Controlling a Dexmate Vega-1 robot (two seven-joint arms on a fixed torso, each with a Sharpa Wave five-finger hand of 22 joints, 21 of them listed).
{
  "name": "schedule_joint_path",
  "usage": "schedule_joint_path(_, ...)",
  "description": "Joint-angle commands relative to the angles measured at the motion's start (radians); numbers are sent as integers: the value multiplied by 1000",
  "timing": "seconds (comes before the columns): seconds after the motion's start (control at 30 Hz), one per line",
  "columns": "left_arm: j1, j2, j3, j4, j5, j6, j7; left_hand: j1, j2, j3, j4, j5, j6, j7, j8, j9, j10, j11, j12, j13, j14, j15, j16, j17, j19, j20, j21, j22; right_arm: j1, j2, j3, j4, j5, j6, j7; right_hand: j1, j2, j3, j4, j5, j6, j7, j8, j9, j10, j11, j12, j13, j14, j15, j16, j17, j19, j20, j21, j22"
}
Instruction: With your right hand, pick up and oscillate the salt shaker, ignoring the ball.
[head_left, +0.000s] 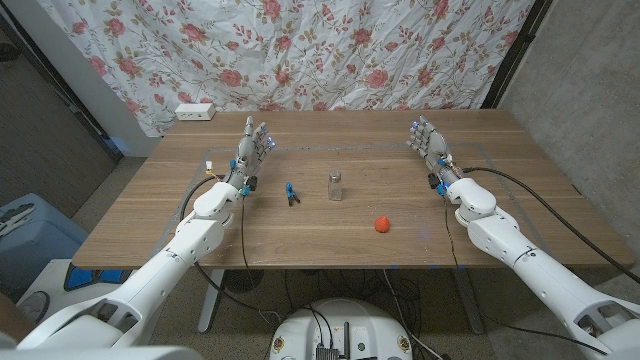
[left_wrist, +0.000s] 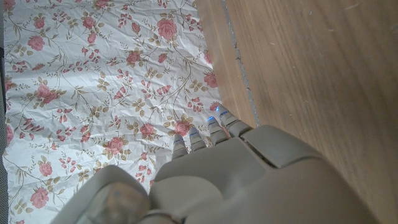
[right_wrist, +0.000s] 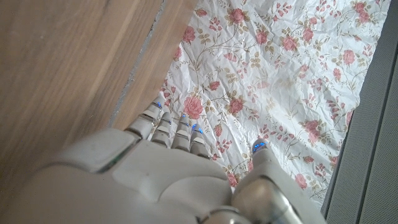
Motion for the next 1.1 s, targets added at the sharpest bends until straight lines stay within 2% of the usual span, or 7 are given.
schedule_joint_path(0.03, 0, 0, 0, 0, 0, 0, 0, 0, 101, -2, 6, 7, 0, -9, 4, 6, 0, -7, 7, 3, 0, -105, 5, 5, 4, -23, 4, 4, -9, -41, -28, -49, -87, -7, -17, 7, -15, -2, -20, 1, -31, -1, -13, 5, -7, -5, -4, 3, -13, -4, -9, -4, -14, -9, -2, 2)
schedule_joint_path(0.4, 0, 0, 0, 1, 0, -1, 0, 0, 101, -2, 6, 7, 2, -9, 5, 6, 2, -6, 8, 3, 1, -105, 5, 5, 4, -24, 4, 4, 14, -60, -67, -25, -204, 53, -10, 0, -54, -22, -42, 0, -85, 9, -20, 5, -36, -19, -11, 3, -54, -8, -24, -14, -46, -21, -3, 1)
schedule_joint_path(0.43, 0, 0, 0, 0, 0, 0, 0, 0, 101, -2, 6, 7, 2, -9, 5, 6, 1, -6, 8, 3, 1, -105, 5, 5, 4, -24, 4, 4, 17, -63, -71, -22, -209, 57, -2, 3, -57, -22, -46, 1, -90, 11, -20, 5, -39, -20, -12, 3, -57, -6, -25, -15, -49, -19, -3, 1)
schedule_joint_path(0.53, 0, 0, 0, 0, 0, -1, 0, 0, 101, -2, 6, 7, 2, -8, 5, 6, 2, -6, 8, 3, 1, -106, 5, 5, 4, -24, 4, 4, 19, -70, -79, -24, -230, 64, 6, 16, -74, -24, -65, 1, -104, 12, -16, 5, -46, -33, -10, 3, -73, -3, -28, -21, -54, 20, 1, 2)
schedule_joint_path(0.73, 0, 0, 0, 0, 0, 0, 0, 0, 101, -2, 6, 7, 1, -8, 4, 6, -1, -6, 7, 3, 0, -105, 5, 5, 5, -23, 5, 4, 14, -72, -91, -25, -290, 95, -17, 34, -90, -25, -87, 0, -128, 15, -15, 6, -59, -45, -11, 3, -112, 3, -36, -28, -85, 48, -3, 3)
schedule_joint_path(1.1, 0, 0, 0, 0, 0, 0, 0, 0, 101, -2, 6, 7, 1, -10, 4, 6, 0, -8, 7, 3, 1, -106, 5, 5, 5, -24, 5, 4, 8, -92, -120, -42, -379, 113, -17, 76, -110, -20, -115, -1, -219, 14, -20, 9, -103, -53, -15, 4, -163, 18, -34, -36, -157, 37, -6, 4)
